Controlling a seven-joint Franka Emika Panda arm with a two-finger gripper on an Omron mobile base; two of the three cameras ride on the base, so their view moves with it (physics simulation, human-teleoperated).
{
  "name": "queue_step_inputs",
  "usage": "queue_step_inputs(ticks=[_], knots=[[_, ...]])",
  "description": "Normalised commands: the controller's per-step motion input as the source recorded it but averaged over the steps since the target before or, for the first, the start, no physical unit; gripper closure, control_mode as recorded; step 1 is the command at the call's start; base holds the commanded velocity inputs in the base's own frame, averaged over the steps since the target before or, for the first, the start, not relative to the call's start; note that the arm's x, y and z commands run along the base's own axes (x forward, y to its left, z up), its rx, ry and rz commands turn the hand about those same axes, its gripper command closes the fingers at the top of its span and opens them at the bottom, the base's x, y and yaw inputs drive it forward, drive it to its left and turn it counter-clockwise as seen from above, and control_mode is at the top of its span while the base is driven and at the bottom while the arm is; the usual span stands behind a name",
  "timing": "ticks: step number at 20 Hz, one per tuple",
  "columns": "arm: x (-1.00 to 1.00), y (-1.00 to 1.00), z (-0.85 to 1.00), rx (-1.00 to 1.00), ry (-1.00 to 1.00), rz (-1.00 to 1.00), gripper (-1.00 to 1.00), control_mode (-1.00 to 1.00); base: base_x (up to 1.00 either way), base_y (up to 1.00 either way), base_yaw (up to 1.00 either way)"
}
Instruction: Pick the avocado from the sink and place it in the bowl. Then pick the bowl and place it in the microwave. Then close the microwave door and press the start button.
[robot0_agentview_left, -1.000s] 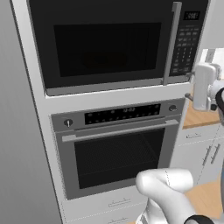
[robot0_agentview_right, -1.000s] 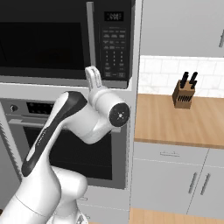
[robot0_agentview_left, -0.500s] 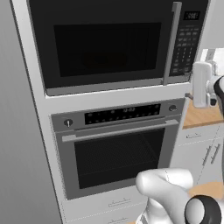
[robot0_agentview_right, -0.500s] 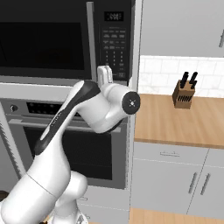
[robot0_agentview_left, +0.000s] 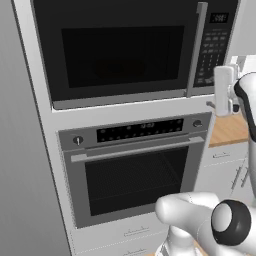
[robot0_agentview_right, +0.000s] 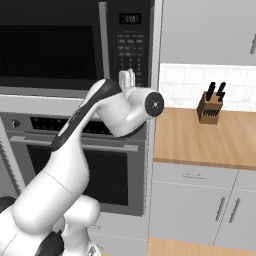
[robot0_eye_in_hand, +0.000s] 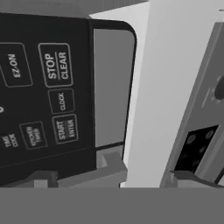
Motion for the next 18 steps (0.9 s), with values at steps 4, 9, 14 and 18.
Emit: queue_step_inputs(ticks=[4,9,14,18], knots=[[0.28,0.00,-0.17,0.02,0.00,-0.04,-1.00,-1.00,0.00,0.00,0.00],[0.22,0.00,-0.20,0.01,0.01,-0.04,-1.00,-1.00,0.00,0.00,0.00],[0.21,0.00,-0.08,0.02,0.01,-0.03,-1.00,-1.00,0.00,0.00,0.00],[0.18,0.00,-0.04,0.03,0.01,-0.03,-1.00,-1.00,0.00,0.00,0.00]])
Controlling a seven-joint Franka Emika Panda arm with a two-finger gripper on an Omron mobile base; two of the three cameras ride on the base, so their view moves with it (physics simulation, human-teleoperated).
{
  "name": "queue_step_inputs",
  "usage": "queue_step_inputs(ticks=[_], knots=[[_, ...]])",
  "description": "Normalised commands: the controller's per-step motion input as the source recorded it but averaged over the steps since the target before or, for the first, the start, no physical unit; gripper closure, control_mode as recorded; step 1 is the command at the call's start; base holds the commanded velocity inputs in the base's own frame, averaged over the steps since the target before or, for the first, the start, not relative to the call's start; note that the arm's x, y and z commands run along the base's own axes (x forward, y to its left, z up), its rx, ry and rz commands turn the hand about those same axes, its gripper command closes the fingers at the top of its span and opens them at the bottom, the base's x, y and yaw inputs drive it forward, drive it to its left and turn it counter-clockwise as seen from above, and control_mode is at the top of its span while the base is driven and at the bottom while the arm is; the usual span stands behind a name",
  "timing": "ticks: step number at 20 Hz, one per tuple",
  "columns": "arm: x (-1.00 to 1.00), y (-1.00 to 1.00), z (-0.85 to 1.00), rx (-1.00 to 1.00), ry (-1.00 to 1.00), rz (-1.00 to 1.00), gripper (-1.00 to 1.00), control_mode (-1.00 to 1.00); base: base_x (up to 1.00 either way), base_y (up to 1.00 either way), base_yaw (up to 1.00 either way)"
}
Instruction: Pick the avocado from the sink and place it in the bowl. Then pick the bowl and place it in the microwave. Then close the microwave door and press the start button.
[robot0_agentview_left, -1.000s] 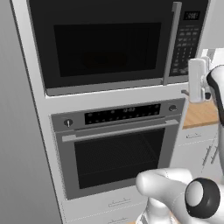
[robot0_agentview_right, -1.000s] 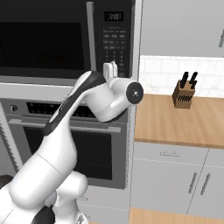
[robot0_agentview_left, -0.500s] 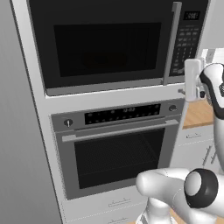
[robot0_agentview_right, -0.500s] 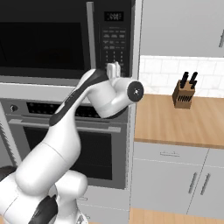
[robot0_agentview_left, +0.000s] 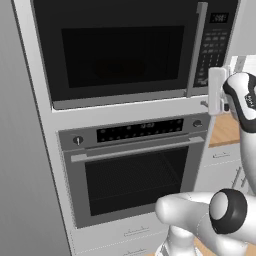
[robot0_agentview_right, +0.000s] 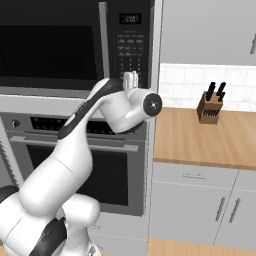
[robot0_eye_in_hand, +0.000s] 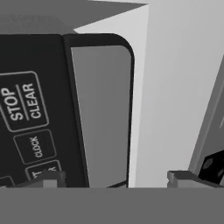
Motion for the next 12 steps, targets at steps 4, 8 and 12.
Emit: queue_step_inputs(ticks=[4,8,12], knots=[[0.17,0.00,-0.07,0.03,0.01,-0.02,-1.00,-1.00,0.00,0.00,0.00],[0.22,0.00,-0.15,0.02,0.02,-0.02,-1.00,-1.00,0.00,0.00,0.00],[0.16,0.00,-0.24,0.02,0.00,-0.02,-1.00,-1.00,0.00,0.00,0.00]])
